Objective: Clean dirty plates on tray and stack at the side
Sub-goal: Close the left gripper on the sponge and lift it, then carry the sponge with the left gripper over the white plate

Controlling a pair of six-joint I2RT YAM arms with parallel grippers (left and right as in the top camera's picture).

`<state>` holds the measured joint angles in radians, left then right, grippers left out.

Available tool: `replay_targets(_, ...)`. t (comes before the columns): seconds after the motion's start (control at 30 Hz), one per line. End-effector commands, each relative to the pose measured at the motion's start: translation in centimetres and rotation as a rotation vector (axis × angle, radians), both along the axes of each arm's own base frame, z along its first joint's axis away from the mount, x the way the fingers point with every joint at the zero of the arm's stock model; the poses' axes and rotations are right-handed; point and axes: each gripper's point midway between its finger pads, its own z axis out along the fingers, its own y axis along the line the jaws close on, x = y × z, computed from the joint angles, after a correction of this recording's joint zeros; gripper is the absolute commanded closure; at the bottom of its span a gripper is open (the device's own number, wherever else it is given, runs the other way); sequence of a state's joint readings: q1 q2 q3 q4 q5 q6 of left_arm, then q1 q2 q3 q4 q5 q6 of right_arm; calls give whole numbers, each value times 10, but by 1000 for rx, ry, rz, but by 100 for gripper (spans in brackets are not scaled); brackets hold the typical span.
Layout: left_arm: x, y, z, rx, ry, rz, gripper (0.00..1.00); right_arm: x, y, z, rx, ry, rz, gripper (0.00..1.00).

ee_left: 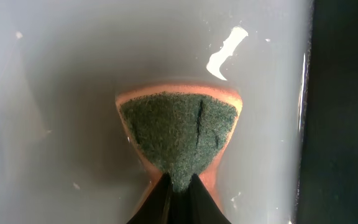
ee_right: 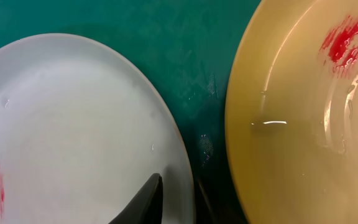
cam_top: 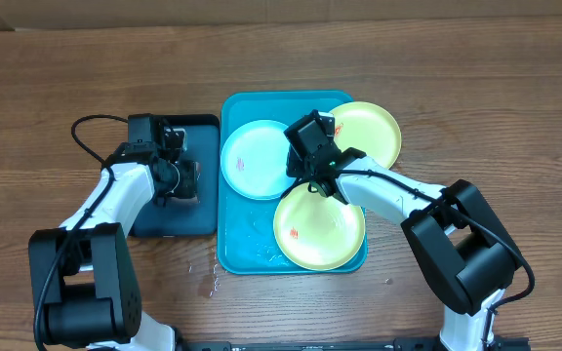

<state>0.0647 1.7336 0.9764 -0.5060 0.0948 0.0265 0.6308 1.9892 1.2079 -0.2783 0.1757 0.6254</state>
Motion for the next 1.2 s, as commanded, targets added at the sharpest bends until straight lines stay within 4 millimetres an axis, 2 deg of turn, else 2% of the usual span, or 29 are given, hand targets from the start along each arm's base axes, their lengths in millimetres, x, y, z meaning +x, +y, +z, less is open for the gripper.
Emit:
replay_targets(0.0,-5,-3,-6,-2,17,-12,91,7,3,13,-6,-41,16,81)
replay_targets(0.2,-5,-3,-6,-2,17,-12,91,8,-3,17,-32,-53,0,82)
replay_targets(0.6,-7,-3,-6,-3,26,-11,90,8,-3,17,-33,-53,0,89)
replay_targets(1.17,-7,-3,-6,-3,26,-12,88,7,-4,23,-30,-56,1,89)
